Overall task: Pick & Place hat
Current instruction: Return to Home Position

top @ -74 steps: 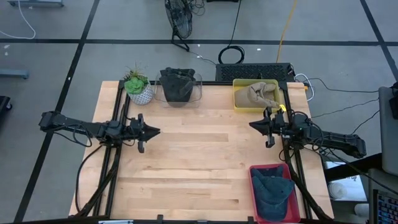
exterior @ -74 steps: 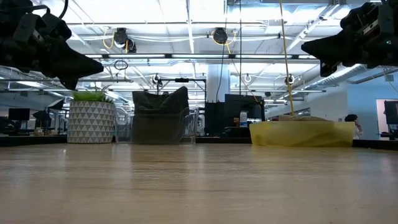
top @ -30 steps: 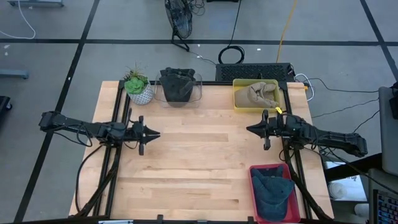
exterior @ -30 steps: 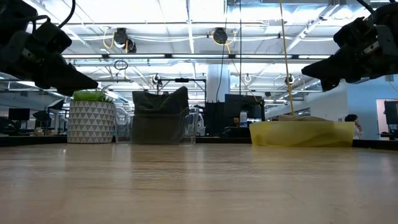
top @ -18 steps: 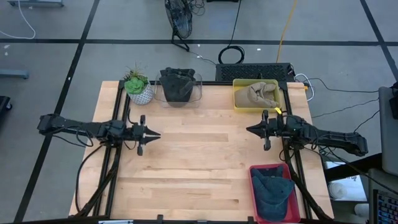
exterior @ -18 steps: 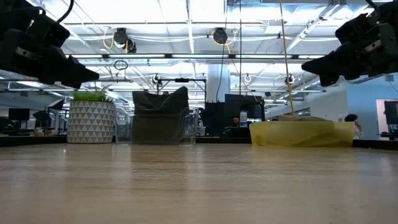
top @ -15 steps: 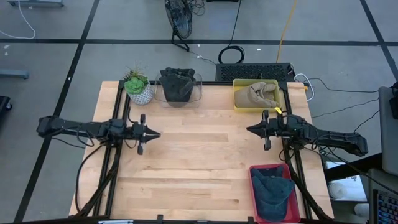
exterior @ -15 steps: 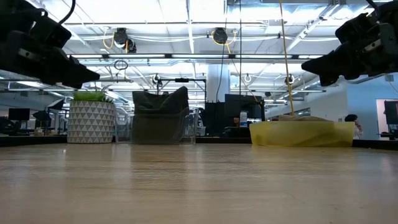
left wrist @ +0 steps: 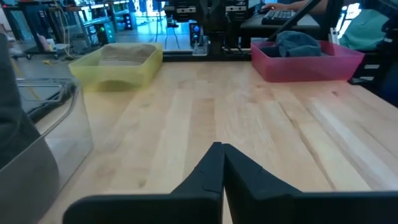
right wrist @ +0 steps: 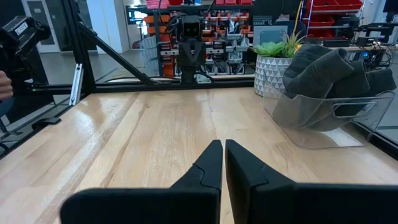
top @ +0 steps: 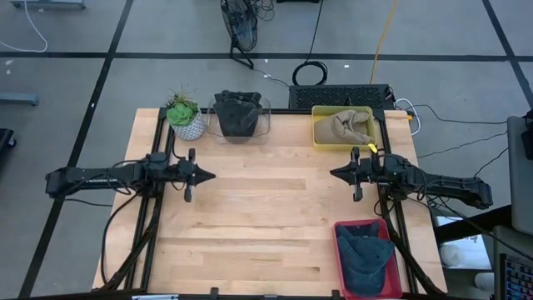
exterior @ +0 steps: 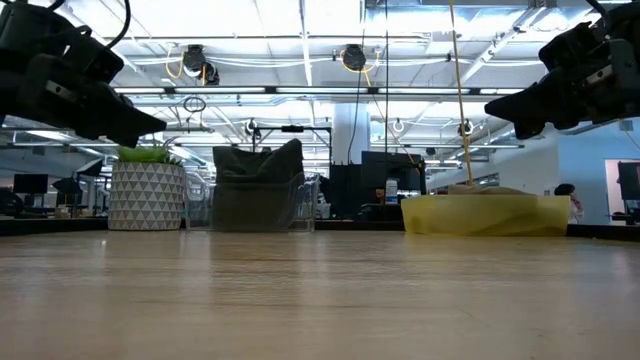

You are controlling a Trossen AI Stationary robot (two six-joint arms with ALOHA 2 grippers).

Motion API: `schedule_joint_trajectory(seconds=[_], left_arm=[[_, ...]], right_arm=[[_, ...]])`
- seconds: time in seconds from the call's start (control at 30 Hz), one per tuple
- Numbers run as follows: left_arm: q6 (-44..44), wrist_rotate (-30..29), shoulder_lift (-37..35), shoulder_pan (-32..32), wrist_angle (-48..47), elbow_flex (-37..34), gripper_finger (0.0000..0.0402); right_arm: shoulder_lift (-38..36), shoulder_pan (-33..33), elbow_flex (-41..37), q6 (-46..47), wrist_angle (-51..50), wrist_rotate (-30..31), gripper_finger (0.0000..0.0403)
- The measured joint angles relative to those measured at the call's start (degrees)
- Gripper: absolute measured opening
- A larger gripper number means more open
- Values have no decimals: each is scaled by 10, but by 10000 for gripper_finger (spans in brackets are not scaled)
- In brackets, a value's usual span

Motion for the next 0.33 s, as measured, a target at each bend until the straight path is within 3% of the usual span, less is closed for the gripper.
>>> schedule_joint_trajectory(seconds=[0.33], left_arm=[[1,-19,0,5,18,1,42]], right_arm=[[0,0,0,23,-2,2,0]])
